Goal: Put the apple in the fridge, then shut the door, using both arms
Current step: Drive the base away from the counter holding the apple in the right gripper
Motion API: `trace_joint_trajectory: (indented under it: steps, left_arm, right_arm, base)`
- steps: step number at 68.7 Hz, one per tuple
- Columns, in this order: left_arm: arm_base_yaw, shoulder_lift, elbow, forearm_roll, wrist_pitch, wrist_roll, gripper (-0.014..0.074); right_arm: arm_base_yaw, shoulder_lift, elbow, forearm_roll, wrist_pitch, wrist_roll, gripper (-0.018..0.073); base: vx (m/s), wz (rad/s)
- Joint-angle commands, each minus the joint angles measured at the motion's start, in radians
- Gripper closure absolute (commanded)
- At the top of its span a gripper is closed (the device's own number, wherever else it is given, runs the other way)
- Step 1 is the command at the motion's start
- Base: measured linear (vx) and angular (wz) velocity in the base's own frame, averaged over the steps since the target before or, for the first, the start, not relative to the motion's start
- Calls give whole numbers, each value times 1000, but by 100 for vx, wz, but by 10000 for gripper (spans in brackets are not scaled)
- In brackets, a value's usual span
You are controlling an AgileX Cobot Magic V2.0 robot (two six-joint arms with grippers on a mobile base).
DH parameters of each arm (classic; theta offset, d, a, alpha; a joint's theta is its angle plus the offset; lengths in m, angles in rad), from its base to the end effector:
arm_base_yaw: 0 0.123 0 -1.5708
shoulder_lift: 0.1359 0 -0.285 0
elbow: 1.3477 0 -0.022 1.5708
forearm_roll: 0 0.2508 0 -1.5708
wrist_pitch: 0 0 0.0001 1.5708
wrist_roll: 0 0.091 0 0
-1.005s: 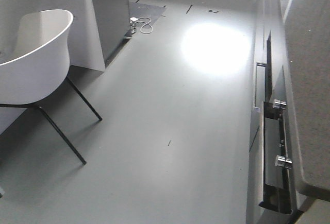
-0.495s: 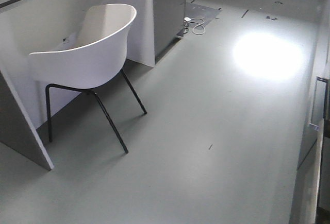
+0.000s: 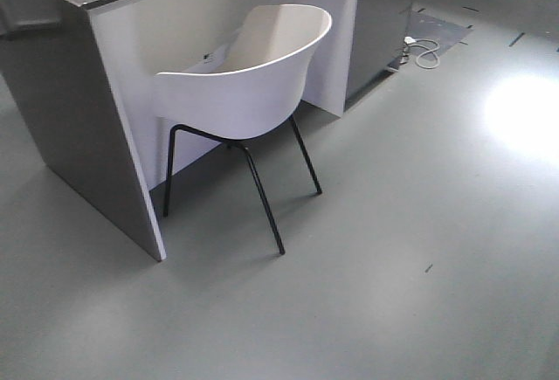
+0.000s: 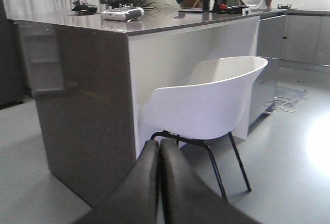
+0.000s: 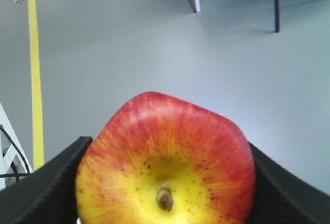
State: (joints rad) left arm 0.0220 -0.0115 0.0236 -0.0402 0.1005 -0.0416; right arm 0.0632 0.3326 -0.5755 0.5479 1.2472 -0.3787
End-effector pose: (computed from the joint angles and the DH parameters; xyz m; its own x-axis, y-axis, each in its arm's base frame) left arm 0.0566 0.0009 0.1967 -0.0238 -0.0821 -0.9963 -0.0200 0.9965 -0.0816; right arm 0.0241 0.0466 0.2934 -0.6776 -0.2049 -0.7063 -0.5090 0.8239 0.2493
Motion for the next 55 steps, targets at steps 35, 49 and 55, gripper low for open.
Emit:
trace_joint_trajectory:
  steps: [35,49,55]
  left_arm:
    - [-1,-14,-17,-9,-82,-8,603]
    - [-1,-14,-17,-9,-82,-8,603]
    - [-1,-14,-17,-9,-82,-8,603]
  right_arm:
    - [-4,10,-25,41,-45,-13,363]
    - [-4,10,-25,41,-45,-13,363]
    - [-4,10,-25,41,-45,-13,363]
  base:
    - [-1,48]
    - [0,48]
    - [0,48]
